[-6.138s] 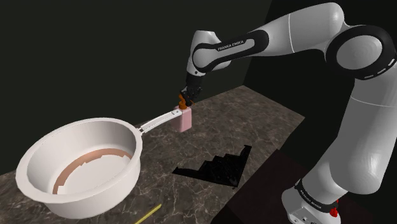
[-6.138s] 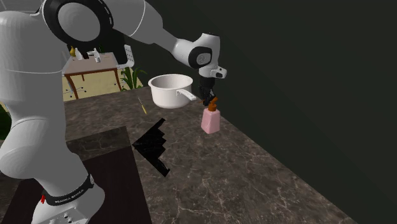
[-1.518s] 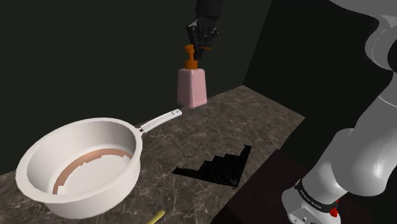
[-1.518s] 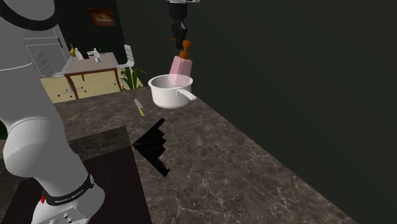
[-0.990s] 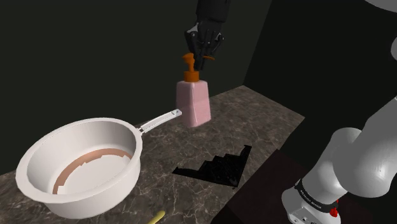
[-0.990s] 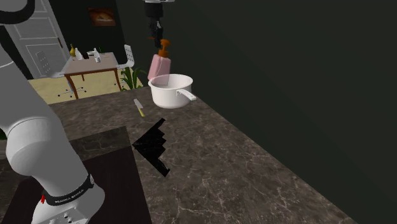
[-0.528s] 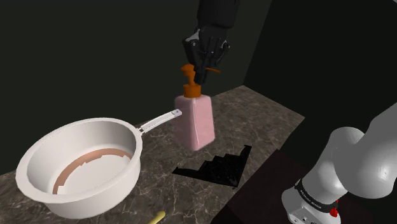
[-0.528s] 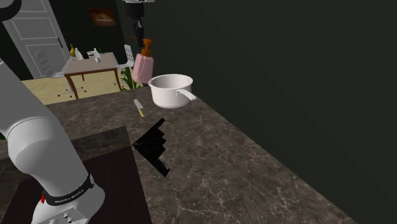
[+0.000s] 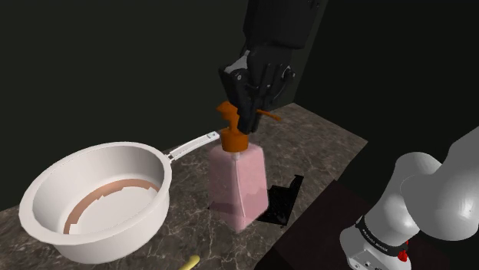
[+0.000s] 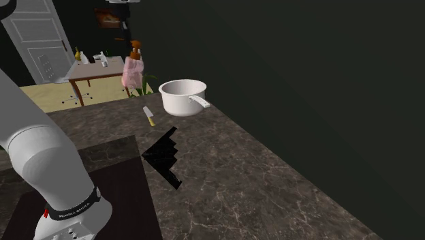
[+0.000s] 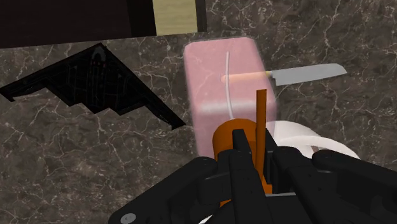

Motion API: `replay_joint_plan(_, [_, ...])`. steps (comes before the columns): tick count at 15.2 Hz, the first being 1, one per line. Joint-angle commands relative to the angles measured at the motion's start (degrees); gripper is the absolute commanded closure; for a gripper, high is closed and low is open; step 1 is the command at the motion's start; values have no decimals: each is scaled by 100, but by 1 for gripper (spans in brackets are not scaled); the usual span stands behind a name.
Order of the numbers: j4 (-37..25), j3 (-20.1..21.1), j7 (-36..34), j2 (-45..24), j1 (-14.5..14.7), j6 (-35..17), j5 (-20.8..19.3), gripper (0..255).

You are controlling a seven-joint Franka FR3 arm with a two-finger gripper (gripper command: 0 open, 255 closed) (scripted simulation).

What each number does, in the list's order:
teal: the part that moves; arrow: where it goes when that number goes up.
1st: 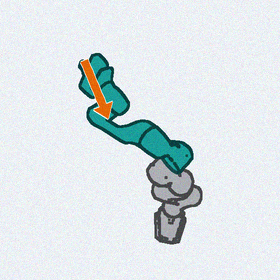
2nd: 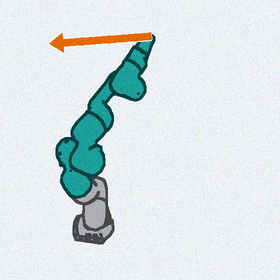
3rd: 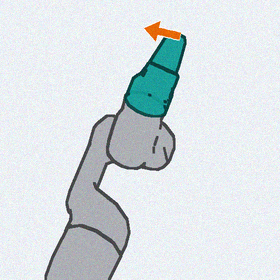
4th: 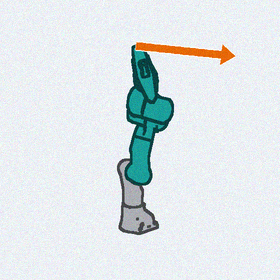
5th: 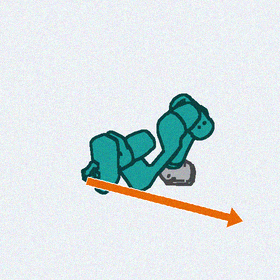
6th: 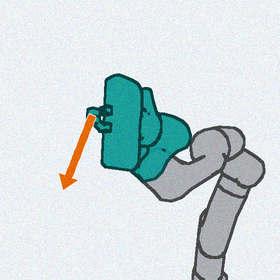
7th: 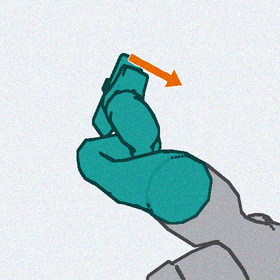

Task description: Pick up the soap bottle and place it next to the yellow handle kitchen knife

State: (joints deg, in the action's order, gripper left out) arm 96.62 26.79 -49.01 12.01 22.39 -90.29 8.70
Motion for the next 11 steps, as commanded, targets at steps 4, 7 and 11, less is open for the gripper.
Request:
replay_joint_plan(4, [-24, 404, -616, -92, 215, -128, -21, 255])
replay_joint_plan(7, [287, 395, -572, -10, 222, -365, 21, 255])
replay_joint_plan(11, [677, 391, -523, 75, 235, -676, 68, 255])
